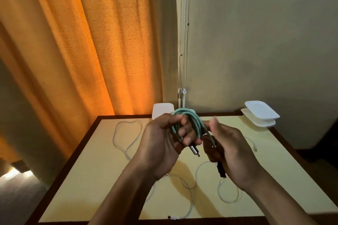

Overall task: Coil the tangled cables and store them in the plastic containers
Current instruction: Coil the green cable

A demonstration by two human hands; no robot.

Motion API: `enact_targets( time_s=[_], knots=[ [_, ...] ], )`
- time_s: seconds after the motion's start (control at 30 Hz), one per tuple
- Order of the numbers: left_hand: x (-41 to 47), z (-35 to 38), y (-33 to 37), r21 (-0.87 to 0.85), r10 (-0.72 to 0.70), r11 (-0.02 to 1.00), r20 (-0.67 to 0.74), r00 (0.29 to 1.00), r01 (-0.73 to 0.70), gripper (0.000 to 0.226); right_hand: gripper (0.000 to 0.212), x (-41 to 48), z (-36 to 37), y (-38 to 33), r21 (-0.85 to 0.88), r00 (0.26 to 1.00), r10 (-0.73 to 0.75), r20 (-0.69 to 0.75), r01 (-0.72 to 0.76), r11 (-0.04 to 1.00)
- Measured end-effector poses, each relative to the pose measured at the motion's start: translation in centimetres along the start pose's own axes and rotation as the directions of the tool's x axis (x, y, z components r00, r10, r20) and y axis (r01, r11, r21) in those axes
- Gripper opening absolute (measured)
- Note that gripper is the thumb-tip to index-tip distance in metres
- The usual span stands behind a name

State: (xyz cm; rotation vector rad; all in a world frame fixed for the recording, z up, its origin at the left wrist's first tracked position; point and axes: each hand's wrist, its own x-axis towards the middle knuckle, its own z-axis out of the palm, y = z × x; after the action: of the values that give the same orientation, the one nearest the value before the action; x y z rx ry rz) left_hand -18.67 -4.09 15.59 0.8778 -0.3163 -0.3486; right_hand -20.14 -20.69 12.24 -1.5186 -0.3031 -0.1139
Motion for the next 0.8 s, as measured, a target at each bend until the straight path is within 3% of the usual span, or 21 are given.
enact_targets(
  time_s=[0.13,0.33,0.43,0.5,0.63,0.73,0.8],
  knots=[
    [0.3,-0.8,-0.6,0.058,-0.1,0.994,0.053,0.994,0.097,0.02,0.018,-0.4,0.5,0.4,-0.09,0.993,-0.068,-0.095,0.059,0.994],
    [0.6,-3.1,-0.8,0.157,-0.148,0.98,0.187,0.971,0.119,0.022,0.021,-0.6,0.6,0.9,-0.027,0.997,-0.055,-0.049,0.054,0.998],
    [0.5,-3.2,-1.5,0.241,-0.026,0.97,0.109,0.994,-0.001,0.044,0.02,-0.1,0.6,1.4,-0.066,0.997,-0.079,-0.015,0.078,0.995],
    [0.4,-2.9,-2.6,0.365,0.13,0.925,-0.044,0.991,-0.105,0.056,0.019,0.4,0.8,2.0,-0.128,0.995,-0.098,0.008,0.099,0.987],
    [0.1,-3.3,-4.7,0.557,0.415,0.801,-0.253,0.874,-0.219,0.061,0.021,1.5,1.5,4.1,-0.227,0.994,-0.096,0.061,0.107,0.968],
    [-0.3,-5.2,-6.6,0.673,0.503,0.715,-0.31,0.807,-0.187,0.068,0.021,2.4,1.8,6.3,-0.309,0.988,-0.077,0.131,0.115,0.944],
    [-0.4,-6.4,-7.8,0.697,0.497,0.701,-0.33,0.803,-0.148,0.074,0.02,2.9,2.0,7.7,-0.361,0.985,-0.074,0.154,0.126,0.924]
  ],
)
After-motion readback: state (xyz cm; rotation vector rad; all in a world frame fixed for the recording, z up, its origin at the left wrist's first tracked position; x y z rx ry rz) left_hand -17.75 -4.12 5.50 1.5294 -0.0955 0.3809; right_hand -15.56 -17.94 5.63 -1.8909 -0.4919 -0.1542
